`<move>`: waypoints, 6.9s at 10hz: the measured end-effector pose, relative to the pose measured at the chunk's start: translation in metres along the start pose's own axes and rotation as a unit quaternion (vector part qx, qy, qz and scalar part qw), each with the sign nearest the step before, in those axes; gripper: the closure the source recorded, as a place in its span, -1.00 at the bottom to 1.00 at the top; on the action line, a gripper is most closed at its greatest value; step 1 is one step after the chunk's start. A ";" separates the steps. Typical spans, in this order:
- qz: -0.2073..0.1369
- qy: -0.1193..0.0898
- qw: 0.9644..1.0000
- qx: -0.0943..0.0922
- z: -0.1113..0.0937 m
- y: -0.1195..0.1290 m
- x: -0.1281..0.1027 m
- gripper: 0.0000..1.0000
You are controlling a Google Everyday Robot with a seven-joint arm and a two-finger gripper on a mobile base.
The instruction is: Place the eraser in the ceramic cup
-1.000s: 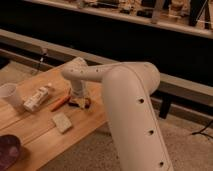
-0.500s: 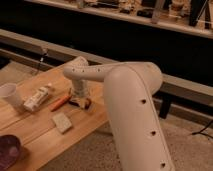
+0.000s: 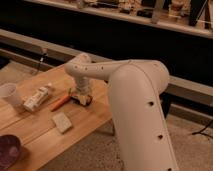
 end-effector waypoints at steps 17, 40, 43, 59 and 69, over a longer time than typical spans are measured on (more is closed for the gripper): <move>0.029 -0.240 0.970 -0.013 -0.103 0.075 -0.170 1.00; -0.128 -0.377 0.909 -0.125 -0.129 0.174 -0.370 1.00; -0.146 -0.382 0.901 -0.145 -0.139 0.192 -0.374 1.00; -0.142 -0.363 0.918 -0.076 -0.158 0.180 -0.307 1.00; -0.096 -0.391 0.909 -0.107 -0.187 0.200 -0.313 1.00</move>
